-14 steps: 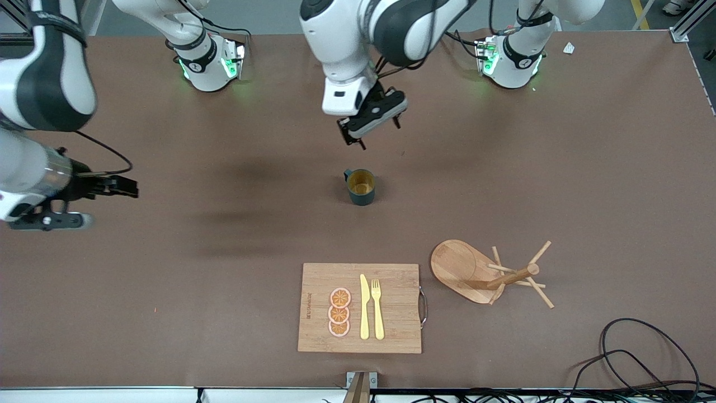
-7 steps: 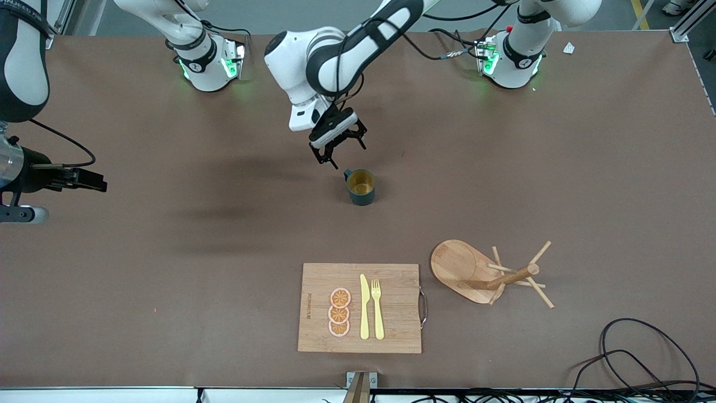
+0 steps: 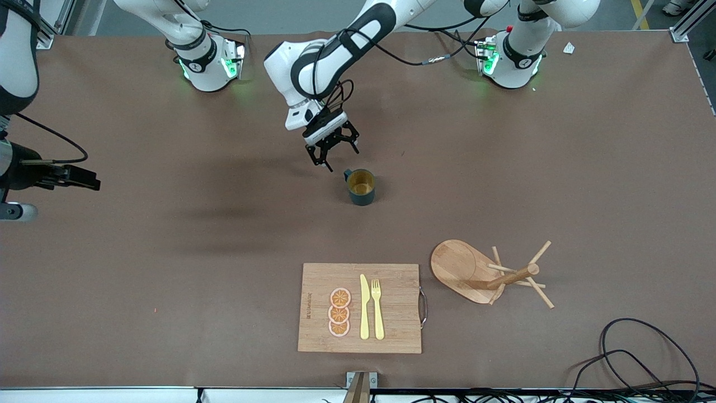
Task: Pass cup and hang on rack
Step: 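Lower the left gripper onto the mug and grasp its handle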
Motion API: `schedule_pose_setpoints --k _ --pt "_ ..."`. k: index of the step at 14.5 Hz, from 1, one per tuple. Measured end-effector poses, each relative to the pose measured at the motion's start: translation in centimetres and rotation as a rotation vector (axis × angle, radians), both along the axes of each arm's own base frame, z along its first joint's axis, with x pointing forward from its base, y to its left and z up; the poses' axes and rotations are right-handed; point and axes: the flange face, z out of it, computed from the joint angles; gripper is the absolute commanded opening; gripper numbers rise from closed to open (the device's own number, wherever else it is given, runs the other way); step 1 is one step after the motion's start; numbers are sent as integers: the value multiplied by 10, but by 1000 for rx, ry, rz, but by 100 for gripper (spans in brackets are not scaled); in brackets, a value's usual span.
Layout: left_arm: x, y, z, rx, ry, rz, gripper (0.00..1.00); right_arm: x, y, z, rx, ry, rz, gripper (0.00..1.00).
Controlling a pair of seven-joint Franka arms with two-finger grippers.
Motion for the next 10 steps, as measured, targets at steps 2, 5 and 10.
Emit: schedule_pose_setpoints --k 2,5,10 --pt "1 4 -26 21 -11 -3 100 -2 1 9 1 3 1 100" --pt "11 11 -49 34 -28 -2 100 -9 3 5 7 64 1 100" --pt "14 9 -49 25 -31 -5 72 -15 3 16 7 59 1 100"
